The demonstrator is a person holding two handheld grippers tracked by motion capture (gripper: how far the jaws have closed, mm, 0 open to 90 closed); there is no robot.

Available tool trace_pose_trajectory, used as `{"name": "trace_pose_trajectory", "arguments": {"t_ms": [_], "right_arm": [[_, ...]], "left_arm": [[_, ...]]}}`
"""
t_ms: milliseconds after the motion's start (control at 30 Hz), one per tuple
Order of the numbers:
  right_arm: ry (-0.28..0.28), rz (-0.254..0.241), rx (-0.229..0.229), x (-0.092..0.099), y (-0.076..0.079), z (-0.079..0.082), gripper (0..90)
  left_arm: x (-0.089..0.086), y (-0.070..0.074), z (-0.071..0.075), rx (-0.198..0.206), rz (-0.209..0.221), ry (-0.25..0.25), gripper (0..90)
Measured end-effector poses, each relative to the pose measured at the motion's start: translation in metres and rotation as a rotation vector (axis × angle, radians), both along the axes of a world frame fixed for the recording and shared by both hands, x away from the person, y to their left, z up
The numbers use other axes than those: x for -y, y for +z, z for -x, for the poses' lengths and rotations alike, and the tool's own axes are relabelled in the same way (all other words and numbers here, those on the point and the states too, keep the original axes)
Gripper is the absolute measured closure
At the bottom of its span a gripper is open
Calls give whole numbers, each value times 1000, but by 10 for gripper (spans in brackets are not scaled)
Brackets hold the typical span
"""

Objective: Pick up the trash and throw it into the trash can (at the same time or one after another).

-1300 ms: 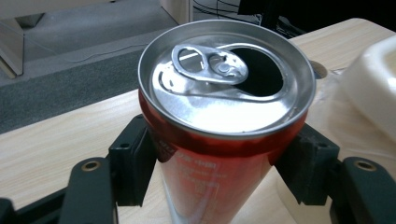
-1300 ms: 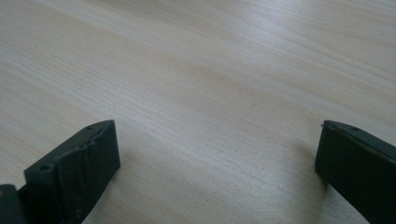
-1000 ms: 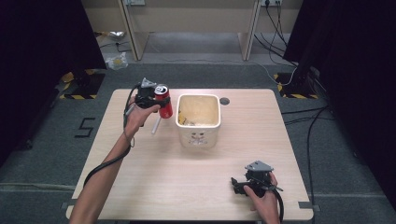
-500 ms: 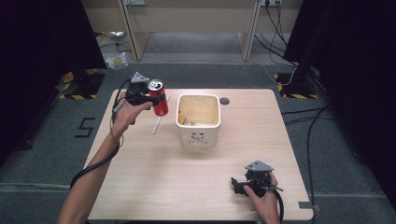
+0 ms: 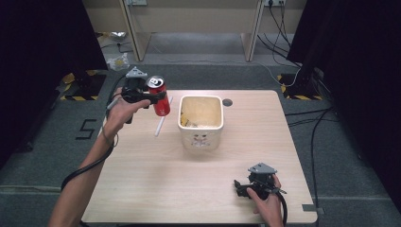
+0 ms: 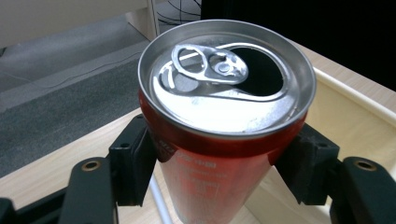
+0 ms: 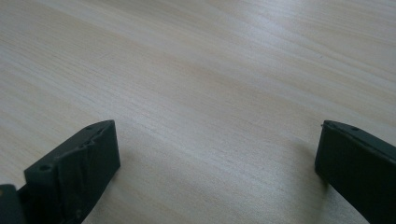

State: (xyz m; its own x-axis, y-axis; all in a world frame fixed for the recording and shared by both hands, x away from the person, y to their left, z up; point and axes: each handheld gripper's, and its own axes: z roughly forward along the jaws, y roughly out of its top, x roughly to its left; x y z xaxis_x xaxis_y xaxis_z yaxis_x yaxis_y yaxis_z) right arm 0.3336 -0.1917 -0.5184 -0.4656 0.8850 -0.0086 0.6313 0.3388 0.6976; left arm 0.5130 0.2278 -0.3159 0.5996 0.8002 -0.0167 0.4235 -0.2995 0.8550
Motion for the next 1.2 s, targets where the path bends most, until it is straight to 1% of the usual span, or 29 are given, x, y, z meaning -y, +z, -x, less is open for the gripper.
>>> {"name": "trace_pose_trajectory", "arguments": {"t_ms": [100, 267, 333, 400, 567, 633, 767, 867, 1033, 1200], "right_arm": [[0, 1, -1, 0, 0, 0, 2], [0, 1, -2, 0, 0, 0, 2], [0, 1, -1, 0, 0, 0, 2], [1, 3, -1, 0, 0, 0, 2], [1, 3, 0, 0, 0, 0, 2], [1, 3, 0, 0, 0, 0, 2], [1, 3, 0, 0, 0, 0, 2], [1, 3, 0, 0, 0, 0, 2], [1, 3, 0, 0, 0, 0, 2], [2, 4, 1, 0, 0, 0, 2]], "left_arm": [[3, 6, 3, 9, -3, -15, 340], [11, 14, 8, 15, 5, -47, 340], [15, 18, 9, 19, 10, -62, 340], [19, 21, 9, 19, 25, -77, 340], [33, 27, 13, 29, 32, -109, 340], [40, 28, 14, 31, 27, -126, 340], [51, 29, 14, 35, 28, -145, 340], [58, 28, 13, 30, 28, -154, 341], [70, 26, 11, 23, 25, -170, 340], [84, 21, 9, 17, 32, -182, 340]]}}
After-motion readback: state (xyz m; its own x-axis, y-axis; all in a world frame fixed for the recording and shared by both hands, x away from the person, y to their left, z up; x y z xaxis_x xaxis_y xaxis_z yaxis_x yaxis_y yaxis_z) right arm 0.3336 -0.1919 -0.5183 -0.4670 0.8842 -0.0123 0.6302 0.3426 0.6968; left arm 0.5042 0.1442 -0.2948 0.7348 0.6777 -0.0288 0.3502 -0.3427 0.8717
